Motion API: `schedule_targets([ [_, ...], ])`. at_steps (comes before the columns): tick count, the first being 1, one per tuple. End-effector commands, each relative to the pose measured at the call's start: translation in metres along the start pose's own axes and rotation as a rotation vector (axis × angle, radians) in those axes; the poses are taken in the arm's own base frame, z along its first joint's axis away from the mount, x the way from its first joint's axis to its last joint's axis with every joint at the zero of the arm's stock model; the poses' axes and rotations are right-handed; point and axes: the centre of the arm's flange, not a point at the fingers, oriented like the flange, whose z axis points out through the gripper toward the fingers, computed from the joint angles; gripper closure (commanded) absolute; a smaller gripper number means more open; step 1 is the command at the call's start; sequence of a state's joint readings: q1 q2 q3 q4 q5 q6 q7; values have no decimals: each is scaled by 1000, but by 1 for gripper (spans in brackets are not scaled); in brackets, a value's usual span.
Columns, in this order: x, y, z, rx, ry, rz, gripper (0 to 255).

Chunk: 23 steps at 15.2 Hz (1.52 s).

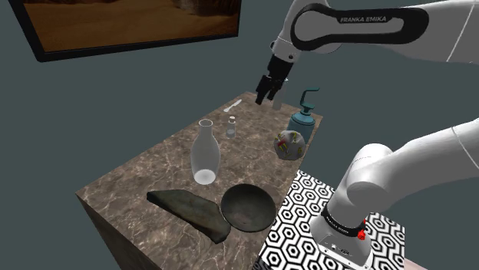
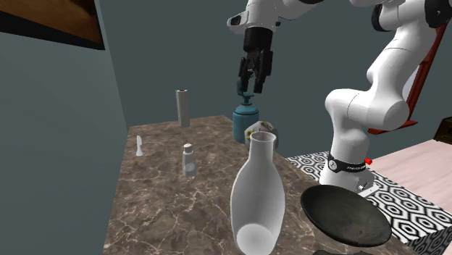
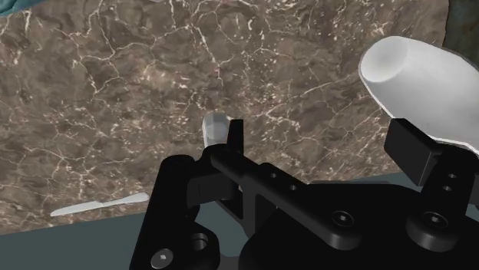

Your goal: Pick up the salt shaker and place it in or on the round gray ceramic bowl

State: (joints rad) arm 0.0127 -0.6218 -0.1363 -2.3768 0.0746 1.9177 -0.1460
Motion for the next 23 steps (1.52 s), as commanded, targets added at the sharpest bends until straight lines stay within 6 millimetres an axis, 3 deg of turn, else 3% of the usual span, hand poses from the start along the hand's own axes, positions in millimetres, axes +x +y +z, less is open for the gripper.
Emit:
schedule_targets([
  [1, 9, 13, 20, 2, 7, -17, 0],
  [18, 120, 104, 190, 27, 48, -154, 0],
  [23, 125, 106, 217, 27, 49, -158, 0],
])
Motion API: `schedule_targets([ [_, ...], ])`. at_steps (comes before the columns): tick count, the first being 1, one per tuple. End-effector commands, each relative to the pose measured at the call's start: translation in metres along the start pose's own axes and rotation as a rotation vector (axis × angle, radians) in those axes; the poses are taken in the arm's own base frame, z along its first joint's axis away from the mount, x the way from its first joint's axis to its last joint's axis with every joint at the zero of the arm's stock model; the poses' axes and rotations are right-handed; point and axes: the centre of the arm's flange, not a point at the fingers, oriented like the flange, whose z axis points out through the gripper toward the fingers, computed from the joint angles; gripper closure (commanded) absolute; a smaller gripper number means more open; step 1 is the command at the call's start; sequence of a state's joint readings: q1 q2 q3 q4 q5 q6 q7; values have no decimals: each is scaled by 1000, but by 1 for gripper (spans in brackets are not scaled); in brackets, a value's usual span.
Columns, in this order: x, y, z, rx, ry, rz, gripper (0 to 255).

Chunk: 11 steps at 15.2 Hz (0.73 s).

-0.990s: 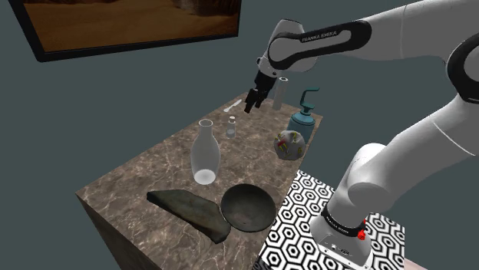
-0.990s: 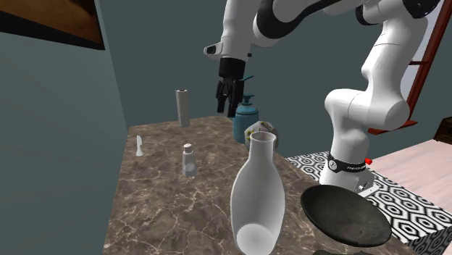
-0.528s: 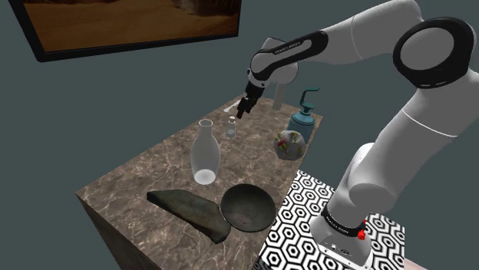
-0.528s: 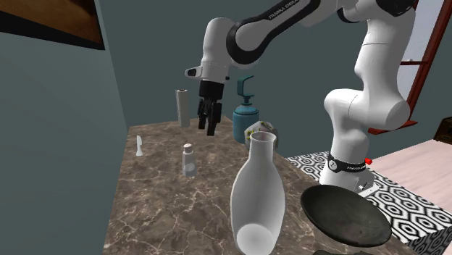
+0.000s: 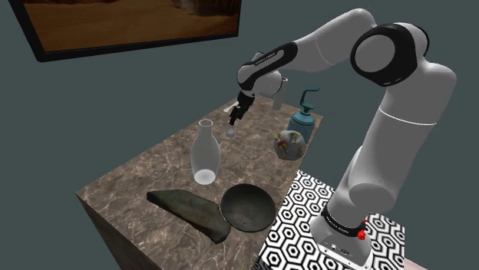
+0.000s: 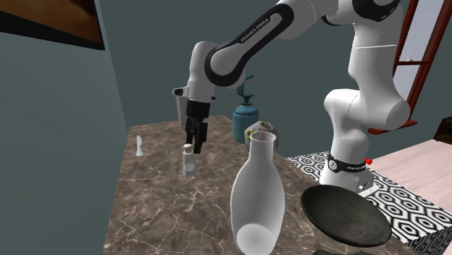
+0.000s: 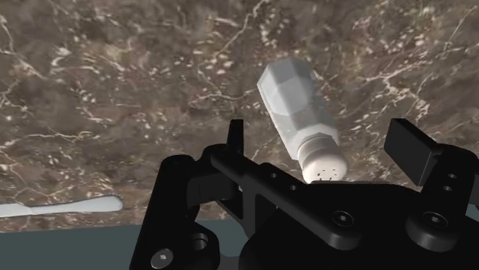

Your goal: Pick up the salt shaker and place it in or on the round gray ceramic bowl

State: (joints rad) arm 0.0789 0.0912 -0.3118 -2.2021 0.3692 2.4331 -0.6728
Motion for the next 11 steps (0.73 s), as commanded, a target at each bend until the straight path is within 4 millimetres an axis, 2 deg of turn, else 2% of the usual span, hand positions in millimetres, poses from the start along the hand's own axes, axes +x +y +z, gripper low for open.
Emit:
schedule_targets([
  [1, 0, 0, 10, 0, 1, 0, 0],
  [4, 0, 0, 24, 0, 1, 0, 0],
  [11, 0, 0, 24, 0, 1, 0, 0],
])
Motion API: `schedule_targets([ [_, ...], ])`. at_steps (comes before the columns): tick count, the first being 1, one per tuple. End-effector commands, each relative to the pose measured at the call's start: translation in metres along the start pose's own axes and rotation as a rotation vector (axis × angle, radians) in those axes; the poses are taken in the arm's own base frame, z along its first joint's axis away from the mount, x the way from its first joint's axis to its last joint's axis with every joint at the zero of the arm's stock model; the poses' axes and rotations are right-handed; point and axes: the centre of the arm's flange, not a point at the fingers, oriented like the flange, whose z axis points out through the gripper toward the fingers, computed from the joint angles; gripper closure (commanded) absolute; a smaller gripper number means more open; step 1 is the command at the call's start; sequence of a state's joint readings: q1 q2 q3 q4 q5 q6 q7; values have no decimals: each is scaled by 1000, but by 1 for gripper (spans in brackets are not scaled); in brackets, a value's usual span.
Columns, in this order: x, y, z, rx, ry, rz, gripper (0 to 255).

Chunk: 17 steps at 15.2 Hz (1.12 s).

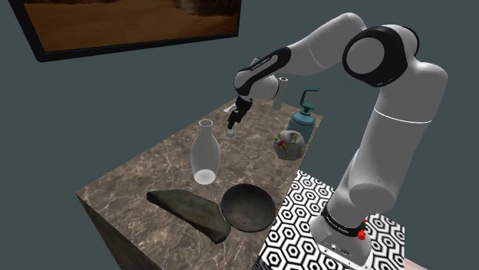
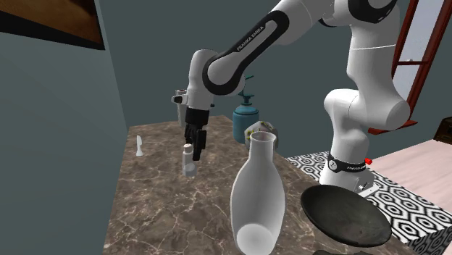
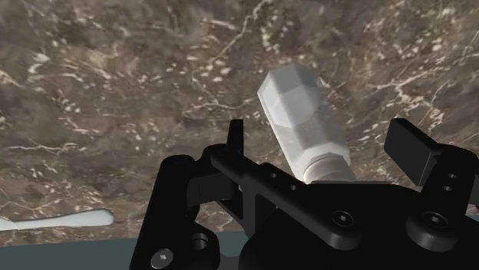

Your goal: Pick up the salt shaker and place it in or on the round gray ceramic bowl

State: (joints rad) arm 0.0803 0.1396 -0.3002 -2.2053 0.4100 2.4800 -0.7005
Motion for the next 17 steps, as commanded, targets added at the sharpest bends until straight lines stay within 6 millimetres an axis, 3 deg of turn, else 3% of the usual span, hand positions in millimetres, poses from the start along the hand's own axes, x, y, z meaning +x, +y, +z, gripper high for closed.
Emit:
schedule_targets([
  [1, 0, 0, 0, 0, 0, 0, 255],
  [10, 0, 0, 0, 0, 0, 0, 255],
  [17, 9, -4, -36, 0, 0, 0, 255],
])
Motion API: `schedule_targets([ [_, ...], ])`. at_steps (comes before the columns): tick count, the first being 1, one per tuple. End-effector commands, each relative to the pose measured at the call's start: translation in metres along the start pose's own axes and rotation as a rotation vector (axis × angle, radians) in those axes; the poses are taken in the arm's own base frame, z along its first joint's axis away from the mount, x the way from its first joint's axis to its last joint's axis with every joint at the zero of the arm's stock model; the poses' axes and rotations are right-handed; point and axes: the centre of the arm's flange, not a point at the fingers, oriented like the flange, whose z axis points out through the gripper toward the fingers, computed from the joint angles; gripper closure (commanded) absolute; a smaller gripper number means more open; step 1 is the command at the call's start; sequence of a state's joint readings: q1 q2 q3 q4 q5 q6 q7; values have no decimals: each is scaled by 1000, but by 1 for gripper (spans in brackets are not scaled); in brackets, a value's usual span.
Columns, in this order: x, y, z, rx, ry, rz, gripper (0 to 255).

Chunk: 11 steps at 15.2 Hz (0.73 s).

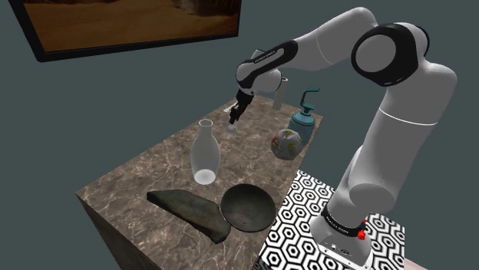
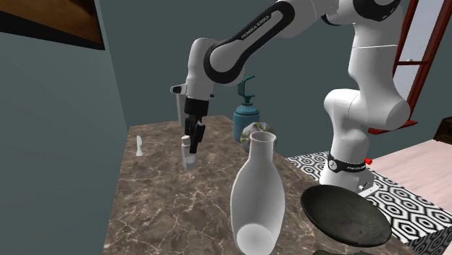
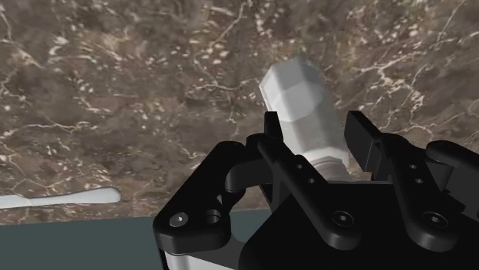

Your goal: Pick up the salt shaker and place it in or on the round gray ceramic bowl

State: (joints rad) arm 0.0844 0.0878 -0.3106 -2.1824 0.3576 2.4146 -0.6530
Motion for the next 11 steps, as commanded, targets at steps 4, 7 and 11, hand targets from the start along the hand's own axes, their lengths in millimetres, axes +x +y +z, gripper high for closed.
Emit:
schedule_targets([
  [4, 6, -3, -25, 0, 0, 0, 255],
  [7, 10, -5, -41, 0, 0, 0, 255],
  [11, 15, -8, -61, 0, 0, 0, 255],
])
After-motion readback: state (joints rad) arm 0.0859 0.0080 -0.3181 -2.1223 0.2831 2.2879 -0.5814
